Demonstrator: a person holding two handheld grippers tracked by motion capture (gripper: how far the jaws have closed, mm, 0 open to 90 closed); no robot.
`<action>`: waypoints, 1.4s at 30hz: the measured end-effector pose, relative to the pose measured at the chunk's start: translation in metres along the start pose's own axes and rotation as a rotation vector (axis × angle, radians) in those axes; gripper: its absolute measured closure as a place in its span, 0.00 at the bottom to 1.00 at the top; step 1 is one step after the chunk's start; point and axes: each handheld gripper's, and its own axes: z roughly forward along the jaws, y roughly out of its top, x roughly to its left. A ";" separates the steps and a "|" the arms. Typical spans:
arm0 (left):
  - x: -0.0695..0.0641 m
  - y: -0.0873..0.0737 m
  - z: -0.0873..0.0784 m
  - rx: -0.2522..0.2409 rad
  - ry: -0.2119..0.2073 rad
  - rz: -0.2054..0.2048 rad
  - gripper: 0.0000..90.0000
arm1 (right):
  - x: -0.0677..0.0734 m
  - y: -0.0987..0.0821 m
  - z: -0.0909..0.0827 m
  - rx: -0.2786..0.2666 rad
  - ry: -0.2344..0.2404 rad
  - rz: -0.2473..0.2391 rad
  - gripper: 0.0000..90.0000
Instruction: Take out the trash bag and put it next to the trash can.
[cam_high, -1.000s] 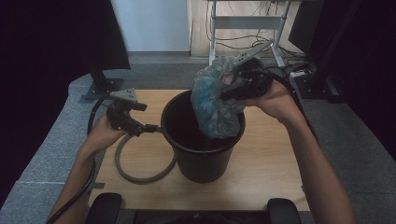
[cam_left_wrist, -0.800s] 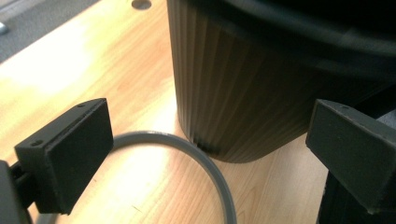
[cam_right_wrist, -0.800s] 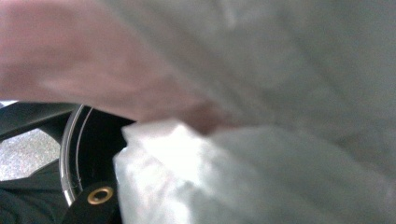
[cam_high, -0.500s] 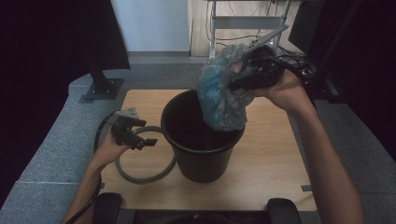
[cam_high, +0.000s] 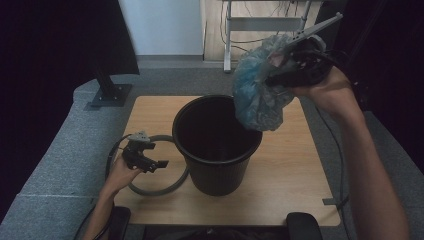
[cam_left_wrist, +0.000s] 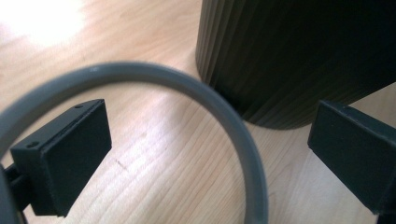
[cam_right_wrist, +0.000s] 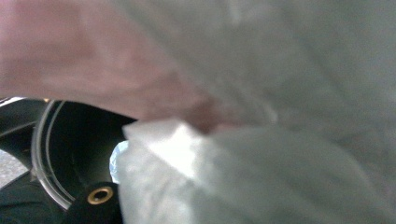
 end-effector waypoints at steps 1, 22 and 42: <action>0.000 -0.003 0.002 0.003 0.008 -0.004 0.00 | -0.001 -0.001 -0.003 0.005 -0.008 0.005 0.84; 0.010 -0.042 0.024 0.019 0.098 -0.069 0.00 | -0.027 -0.052 -0.015 0.078 -0.151 0.073 0.84; 0.017 -0.061 0.031 0.036 0.158 -0.133 0.00 | -0.048 -0.137 0.076 0.133 -0.158 0.143 0.83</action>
